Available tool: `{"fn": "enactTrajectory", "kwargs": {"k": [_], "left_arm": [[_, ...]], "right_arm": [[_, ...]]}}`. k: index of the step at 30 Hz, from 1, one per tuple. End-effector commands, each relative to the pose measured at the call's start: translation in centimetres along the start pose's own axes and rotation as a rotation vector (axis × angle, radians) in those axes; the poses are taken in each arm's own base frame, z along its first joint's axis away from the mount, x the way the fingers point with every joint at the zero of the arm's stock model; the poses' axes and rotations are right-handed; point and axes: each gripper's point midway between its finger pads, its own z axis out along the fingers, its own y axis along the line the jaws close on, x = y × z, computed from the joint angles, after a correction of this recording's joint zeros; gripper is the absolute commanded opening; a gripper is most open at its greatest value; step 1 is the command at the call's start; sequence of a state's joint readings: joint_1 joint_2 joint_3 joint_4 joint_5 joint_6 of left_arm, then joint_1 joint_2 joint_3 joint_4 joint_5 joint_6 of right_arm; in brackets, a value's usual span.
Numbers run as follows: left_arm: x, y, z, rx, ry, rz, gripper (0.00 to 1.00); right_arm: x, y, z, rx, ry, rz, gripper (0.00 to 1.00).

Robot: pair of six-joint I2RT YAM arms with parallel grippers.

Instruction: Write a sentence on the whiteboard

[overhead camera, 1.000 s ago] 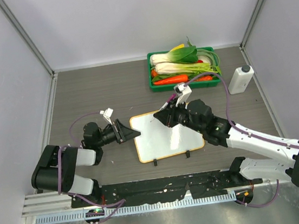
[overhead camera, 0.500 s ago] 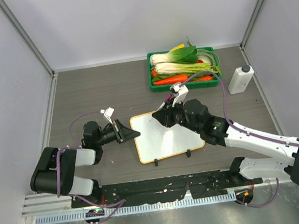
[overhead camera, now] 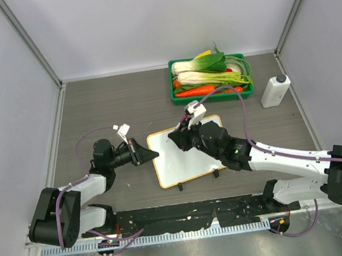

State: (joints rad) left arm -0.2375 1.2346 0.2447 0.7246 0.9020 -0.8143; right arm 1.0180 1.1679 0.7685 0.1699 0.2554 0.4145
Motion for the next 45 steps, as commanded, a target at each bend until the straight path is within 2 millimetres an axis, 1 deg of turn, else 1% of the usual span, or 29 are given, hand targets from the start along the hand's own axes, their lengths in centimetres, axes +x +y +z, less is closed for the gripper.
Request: {"fn": "enactTrajectory", "kwargs": {"k": [1,6,8,11,16,25,31,36,45], "left_arm": [[0.6,1.9,0.0,-0.082,0.011,-0.016,0.00],[0.7,2.1,0.1,-0.082,0.016,-0.023,0.00],[0.6,2.2,0.1,-0.083,0.015,-0.023,0.00],[0.7,2.3,0.1,-0.085,0.014,-0.025,0.00],[0.6,2.3,0.3,-0.076,0.022,-0.033,0.00],[0.6,2.4,0.4,-0.073,0.026,-0.038,0.00],[0.7,2.5,0.4,-0.073,0.028,-0.040,0.00],[0.7,2.4,0.5,-0.069,0.028,-0.038,0.00],[0.8,2.4,0.5,-0.063,0.033,-0.040,0.00]], "right_arm": [[-2.5,0.8,0.8,0.009,-0.103,-0.003,0.02],[-2.3,0.7,1.5,0.035,-0.110,-0.001,0.01],[-2.0,0.4,1.8,0.053,-0.109,0.002,0.01],[-2.1,0.1,2.2,0.085,-0.112,0.020,0.02],[-2.2,0.3,2.9,0.096,-0.121,0.027,0.01],[-0.9,0.1,4.0,0.105,-0.102,0.026,0.01],[-0.7,0.1,4.5,0.108,-0.107,0.035,0.02],[0.1,-0.3,4.6,0.123,-0.087,0.035,0.01],[2.3,-0.8,4.3,0.123,-0.021,0.038,0.01]]}}
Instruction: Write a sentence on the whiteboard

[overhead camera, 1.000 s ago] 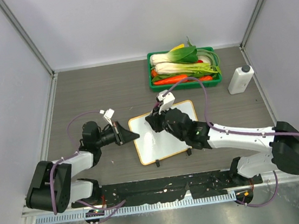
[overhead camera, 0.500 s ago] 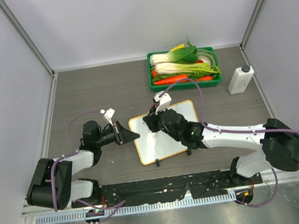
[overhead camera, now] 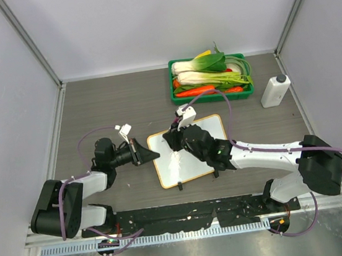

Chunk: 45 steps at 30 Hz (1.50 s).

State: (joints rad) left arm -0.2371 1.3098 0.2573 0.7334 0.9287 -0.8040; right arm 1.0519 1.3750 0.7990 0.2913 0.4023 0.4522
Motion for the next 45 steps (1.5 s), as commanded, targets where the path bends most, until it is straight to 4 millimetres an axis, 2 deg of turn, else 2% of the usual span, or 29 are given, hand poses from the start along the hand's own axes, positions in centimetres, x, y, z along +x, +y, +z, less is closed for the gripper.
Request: {"fn": "enactTrajectory", "kwargs": {"k": [1,15,23,27,38,42,45], "left_arm": [[-0.1,1.4,0.2,-0.058,-0.011,-0.006,0.00],[-0.1,1.4,0.2,-0.054,-0.012,-0.007,0.00],[-0.2,1.4,0.3,-0.052,-0.011,-0.009,0.00],[-0.1,1.4,0.3,-0.051,-0.010,-0.009,0.00],[-0.1,1.5,0.3,-0.052,-0.010,-0.012,0.00],[-0.1,1.5,0.3,-0.049,-0.008,-0.013,0.00],[-0.1,1.5,0.4,-0.049,-0.008,-0.014,0.00]], "right_arm": [[-0.2,0.4,0.1,-0.004,-0.007,0.030,0.01],[2.1,0.4,-0.4,-0.039,0.060,0.031,0.02],[2.7,0.5,-0.8,-0.057,0.082,0.027,0.01],[2.1,0.9,-0.9,-0.071,0.069,0.044,0.01],[-3.0,3.1,-2.3,-0.156,-0.064,0.094,0.01],[-3.2,2.6,-2.0,-0.122,-0.071,0.077,0.01],[-2.4,2.1,-1.4,-0.092,-0.046,0.063,0.02]]}}
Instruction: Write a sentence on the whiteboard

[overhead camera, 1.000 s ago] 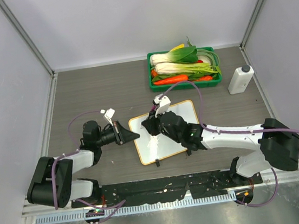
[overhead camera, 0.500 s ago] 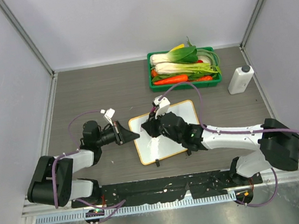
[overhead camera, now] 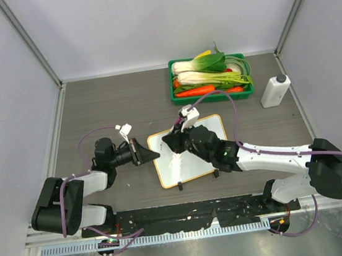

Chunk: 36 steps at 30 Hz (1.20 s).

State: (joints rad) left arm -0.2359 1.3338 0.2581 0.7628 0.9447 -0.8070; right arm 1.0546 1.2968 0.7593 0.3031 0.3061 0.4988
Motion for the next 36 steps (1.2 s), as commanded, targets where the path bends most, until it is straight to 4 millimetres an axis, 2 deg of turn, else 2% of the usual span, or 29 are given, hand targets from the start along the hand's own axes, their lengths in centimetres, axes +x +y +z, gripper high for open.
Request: {"fn": "enactTrajectory", "kwargs": {"k": [1,10,16,24,36], "left_arm": [[-0.2,1.5,0.2,-0.062,-0.016,-0.015,0.00],[-0.3,1.5,0.2,-0.061,-0.017,-0.015,0.00],[-0.2,1.4,0.2,-0.059,-0.019,-0.012,0.00],[-0.2,1.5,0.2,-0.060,-0.018,-0.014,0.00],[-0.3,1.4,0.2,-0.059,-0.019,-0.012,0.00]], "right_arm": [[-1.7,0.4,0.6,0.022,-0.049,-0.004,0.02],[-0.1,-0.5,1.5,0.054,-0.013,-0.017,0.01],[0.3,-1.4,1.2,0.086,-0.019,-0.018,0.01],[-0.3,-0.8,1.2,0.059,-0.039,-0.006,0.02],[0.3,-1.8,1.3,0.106,-0.031,-0.016,0.01]]}}
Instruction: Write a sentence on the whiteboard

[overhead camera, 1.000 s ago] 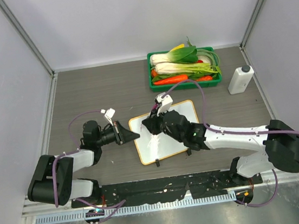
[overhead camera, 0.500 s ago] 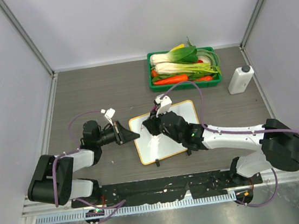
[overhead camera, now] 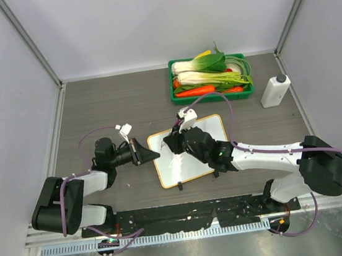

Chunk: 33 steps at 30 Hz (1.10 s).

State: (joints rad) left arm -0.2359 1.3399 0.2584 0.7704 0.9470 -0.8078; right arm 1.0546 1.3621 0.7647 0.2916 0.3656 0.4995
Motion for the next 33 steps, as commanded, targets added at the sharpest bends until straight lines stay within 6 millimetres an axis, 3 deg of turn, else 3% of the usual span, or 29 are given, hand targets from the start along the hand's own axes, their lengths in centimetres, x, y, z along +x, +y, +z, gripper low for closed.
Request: {"fn": "enactTrajectory", "kwargs": {"k": [1,22,33], "left_arm": [[-0.3,1.4,0.2,-0.061,-0.020,-0.012,0.00],[-0.2,1.5,0.2,-0.063,-0.018,-0.016,0.00],[-0.2,1.4,0.2,-0.062,-0.017,-0.016,0.00]], "right_arm": [[-1.5,-0.1,0.1,0.025,-0.059,0.008,0.01],[-1.6,-1.5,-1.0,0.076,-0.060,-0.013,0.02],[-4.9,0.5,-1.3,0.020,-0.137,0.029,0.01]]}}
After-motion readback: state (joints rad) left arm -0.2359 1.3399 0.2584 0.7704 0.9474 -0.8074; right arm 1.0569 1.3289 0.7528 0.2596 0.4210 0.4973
